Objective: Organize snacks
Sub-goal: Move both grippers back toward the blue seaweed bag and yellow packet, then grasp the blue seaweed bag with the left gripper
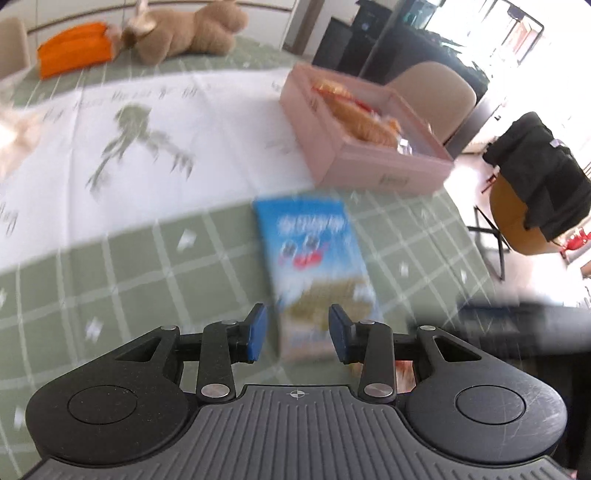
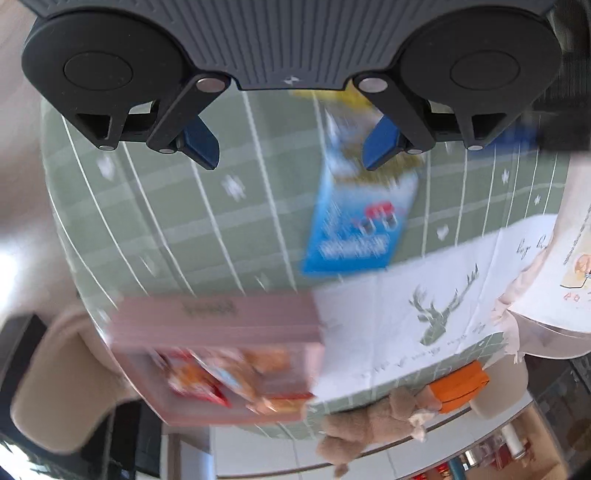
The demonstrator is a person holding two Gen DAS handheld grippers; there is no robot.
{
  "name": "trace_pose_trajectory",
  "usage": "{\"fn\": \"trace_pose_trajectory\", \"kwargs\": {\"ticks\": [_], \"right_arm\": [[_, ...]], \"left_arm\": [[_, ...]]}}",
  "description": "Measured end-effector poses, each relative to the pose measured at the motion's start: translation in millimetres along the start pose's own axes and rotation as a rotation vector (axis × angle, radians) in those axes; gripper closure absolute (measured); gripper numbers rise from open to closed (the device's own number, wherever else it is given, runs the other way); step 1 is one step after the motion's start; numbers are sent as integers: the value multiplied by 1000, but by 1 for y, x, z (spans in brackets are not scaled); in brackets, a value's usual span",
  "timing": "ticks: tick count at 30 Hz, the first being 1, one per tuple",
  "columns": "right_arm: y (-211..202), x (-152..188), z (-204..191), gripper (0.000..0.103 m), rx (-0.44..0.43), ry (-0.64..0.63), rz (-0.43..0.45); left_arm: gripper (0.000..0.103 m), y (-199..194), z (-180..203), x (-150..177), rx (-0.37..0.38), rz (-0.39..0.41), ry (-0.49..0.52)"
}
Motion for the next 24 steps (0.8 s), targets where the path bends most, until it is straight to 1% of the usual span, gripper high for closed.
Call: {"fn": "trace_pose_trajectory", "kwargs": {"ticks": [3,6,7,9,11,13,16,17,19,21,23,24], "right_arm": [[-13,27,-7,18,-46,-13,19],[-11,40,-23,18,-87,-49,31],[-6,42,-27,18,-91,-52,27],[7,44,-32,18,-72,-48,4],[9,45,-34,18,-43,-72,22],[9,47,-29,18,-7,-89,37],[9,49,-10,17,49,-61,65],[9,49,-3,17,64,-48,77],[8,50,9,17,92,-29,94],[6,51,22,17,108,-4,110],[5,51,33,17,127,14,125],[6,50,39,17,136,22,130]], "left_arm": [[62,21,25,-12,-16,-14,67],[62,44,52,-18,-60,-13,150],[61,51,59,-19,-79,-11,186],[59,61,67,-18,-132,-4,261],[58,64,63,-17,-183,4,308],[58,61,48,-17,-226,16,312],[58,54,21,-24,-290,28,273],[61,51,11,-27,-304,24,237],[62,41,1,-34,-286,38,146],[62,32,4,-40,-223,58,83],[62,34,19,-40,-163,39,85],[62,39,28,-38,-141,21,104]]}}
Point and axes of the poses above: each gripper's, at about its wrist camera, not at the fingertips, and y roughly the way its jaws point, z to its right, x to its underside, the point moved 2 cm from there along y, roughly the way its jaws point, and after that the axes turned 9 degrees about -y, right-handed, at the moved point
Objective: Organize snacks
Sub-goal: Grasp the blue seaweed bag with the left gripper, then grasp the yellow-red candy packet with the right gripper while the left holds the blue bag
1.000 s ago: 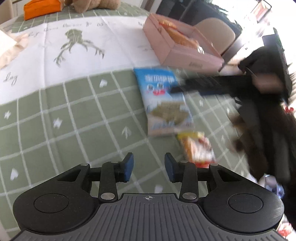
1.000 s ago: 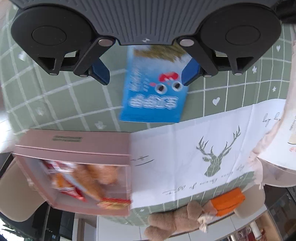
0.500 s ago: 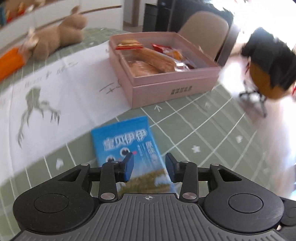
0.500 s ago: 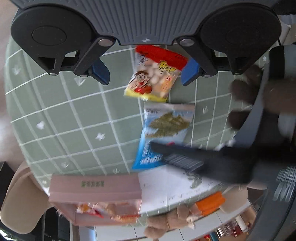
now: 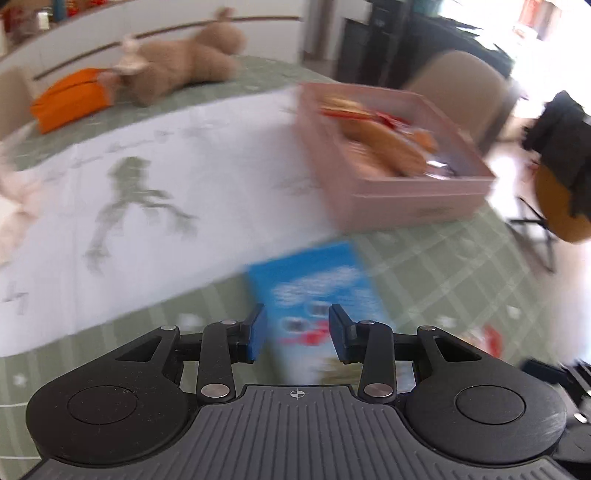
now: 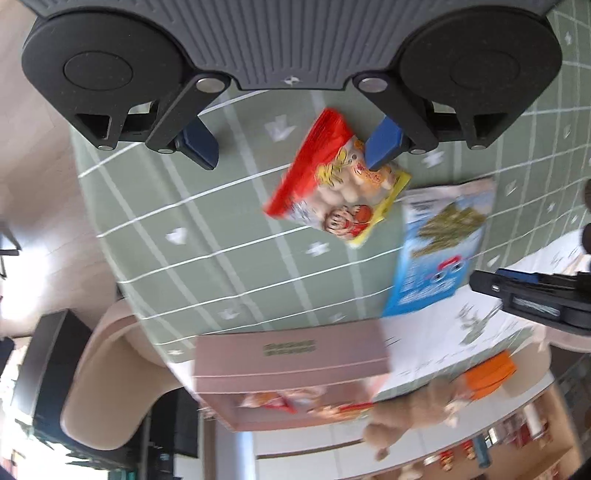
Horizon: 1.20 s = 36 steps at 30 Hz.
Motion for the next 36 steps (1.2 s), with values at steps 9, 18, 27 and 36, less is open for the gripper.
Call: {"fn": "trace_pose_trajectory", "kwargs": {"ticks": [9,18,27,36], "right_arm": [[13,0,22,6,123,-16,14],[14,8,19,0,164,13,107],[13,14,16,0,179,16,158],[12,17,15,0,181,16,170]], "left_arm": [[57,23,54,27,-71,-9,274],[57,7,4,38,-139,-9,322],[19,5,2,15,17,-54,183],[12,42,-29,-12,-135,-90,63]]}}
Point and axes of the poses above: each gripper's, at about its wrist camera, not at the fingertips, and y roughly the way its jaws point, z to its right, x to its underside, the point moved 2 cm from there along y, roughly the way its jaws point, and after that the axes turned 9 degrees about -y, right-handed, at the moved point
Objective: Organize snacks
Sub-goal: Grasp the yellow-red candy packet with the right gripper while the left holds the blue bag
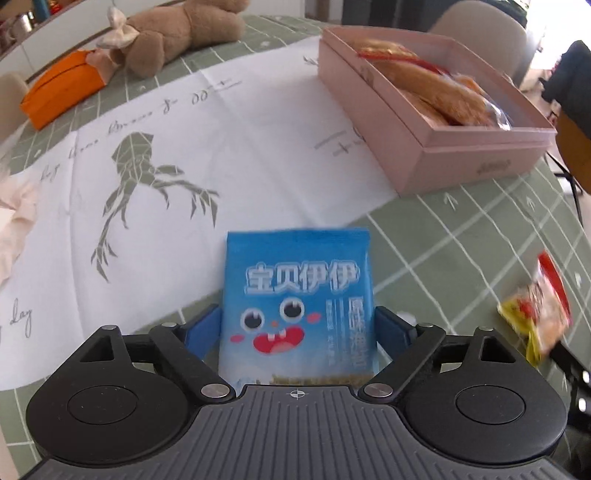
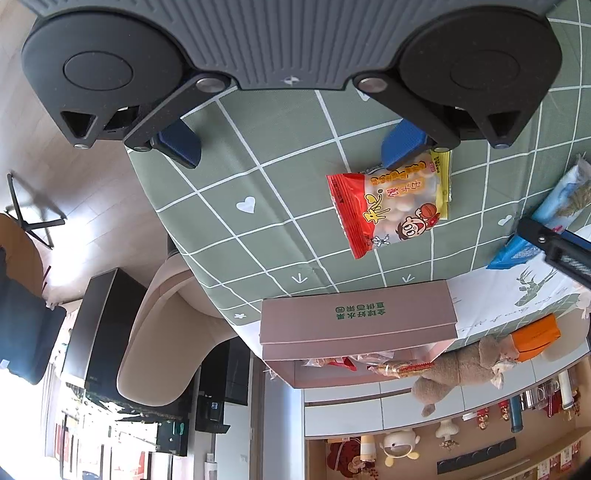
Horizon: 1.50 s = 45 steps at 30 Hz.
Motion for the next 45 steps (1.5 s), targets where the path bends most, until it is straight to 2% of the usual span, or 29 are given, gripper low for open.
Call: {"fn": "trace_pose_trajectory", "kwargs": {"ticks": [5,8,12,18,20,25,28,33,36,41,42,44,45], "right_arm": [[-1,1,0,0,1,1,2],[-1,1,0,0,1,1,-1],[1,-4,1,0,-21,-11,-34],[3,-16,-15,0,-97,-68,-114],[5,-21,-27,0,-138,-104,-130],[16,-37,-59,0,-223,-199,-148],[28,-49,-61,0,-206,-174,-154],[40,-59,-52,0,-184,-117,-164],[40,-57,-51,0,-175,-138,-166],[42,-57,-48,0,-181,-149,-145],[42,-58,-49,2,-183,-157,-141],[39,-63,-51,17,-205,-181,-129],[37,-65,-53,30,-220,-197,-133]], "left_arm": [[14,-2,5,-2,39,-5,5],[15,-6,4,2,109,-22,-4],[17,-19,4,24,167,-54,-3],[16,-38,7,70,128,-32,71],[14,-40,6,77,112,-30,75],[13,-45,-3,85,126,-32,69],[13,-45,-8,85,137,-50,50],[8,-37,-13,66,181,-66,-56],[8,-32,-5,60,147,-71,-6],[13,-38,4,76,123,-65,123],[13,-39,2,78,134,-62,115],[14,-42,-3,81,155,-57,78],[14,-43,-5,81,163,-57,60]]}}
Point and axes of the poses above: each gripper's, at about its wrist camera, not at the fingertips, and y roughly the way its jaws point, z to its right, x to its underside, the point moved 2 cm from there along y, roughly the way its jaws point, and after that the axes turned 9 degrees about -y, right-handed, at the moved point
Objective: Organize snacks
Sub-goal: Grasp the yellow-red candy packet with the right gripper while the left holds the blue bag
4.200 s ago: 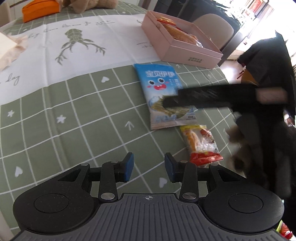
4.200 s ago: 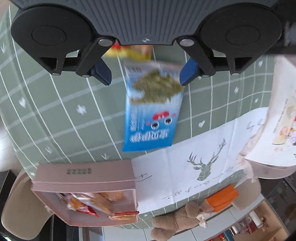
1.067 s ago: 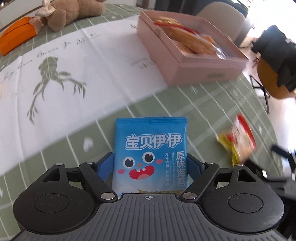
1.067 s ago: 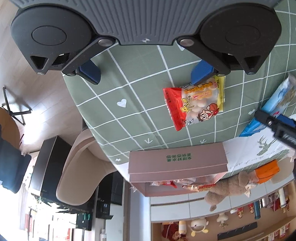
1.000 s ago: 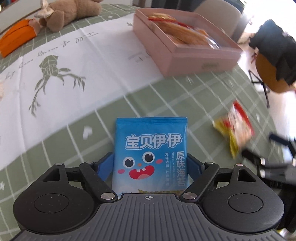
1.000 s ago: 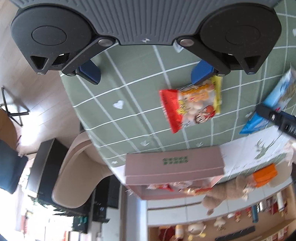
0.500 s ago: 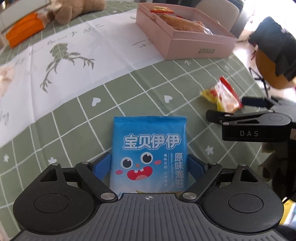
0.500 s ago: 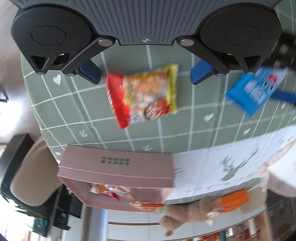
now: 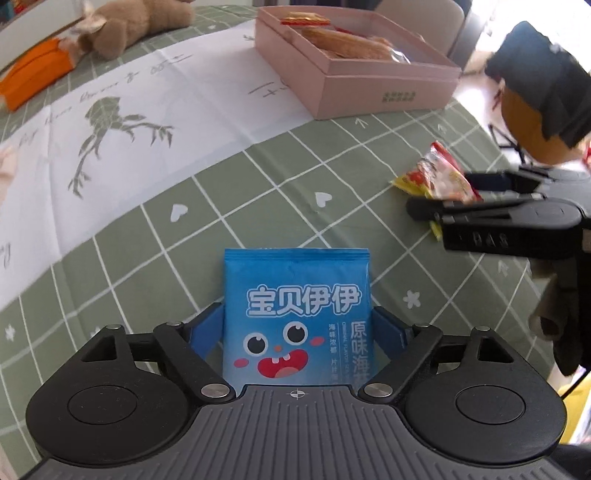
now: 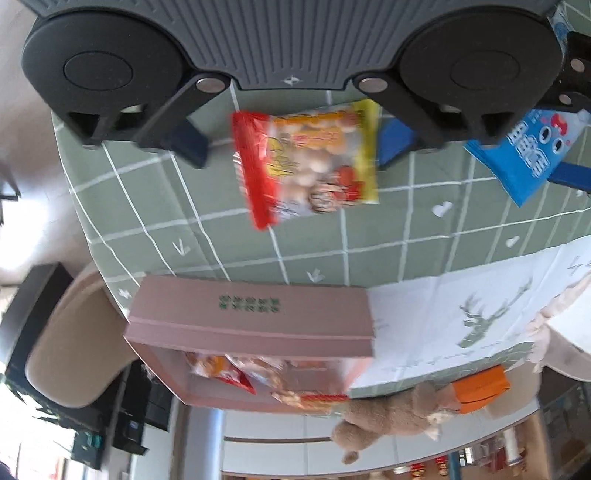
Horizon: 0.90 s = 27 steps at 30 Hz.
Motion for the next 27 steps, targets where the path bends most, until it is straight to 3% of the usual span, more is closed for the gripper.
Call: {"fn": "trace_pose_trajectory", "kwargs": {"ticks": [3,7,10,15,19,21,27], "right_arm": [[-8,4,-7,34,-76,-55,-24],[-25,24,-11,20,-98,-195,-48],[-35,39,3,13,-42,-204,-70],[-45,47,31,13,23,-102,-115],[-46,43,42,13,-127,130,-108],[-38,36,39,12,-157,195,-105],[-20,17,8,9,-47,227,-111]], "left_arm": [[14,-2,-1,2,5,-3,-14],[14,-4,-1,5,-1,10,-24],[13,-4,0,6,-8,20,-35],[13,-5,0,9,-8,27,-34],[13,-5,2,11,-19,31,-24],[12,-4,4,12,-28,30,-8],[8,0,8,10,-44,18,-10]]}}
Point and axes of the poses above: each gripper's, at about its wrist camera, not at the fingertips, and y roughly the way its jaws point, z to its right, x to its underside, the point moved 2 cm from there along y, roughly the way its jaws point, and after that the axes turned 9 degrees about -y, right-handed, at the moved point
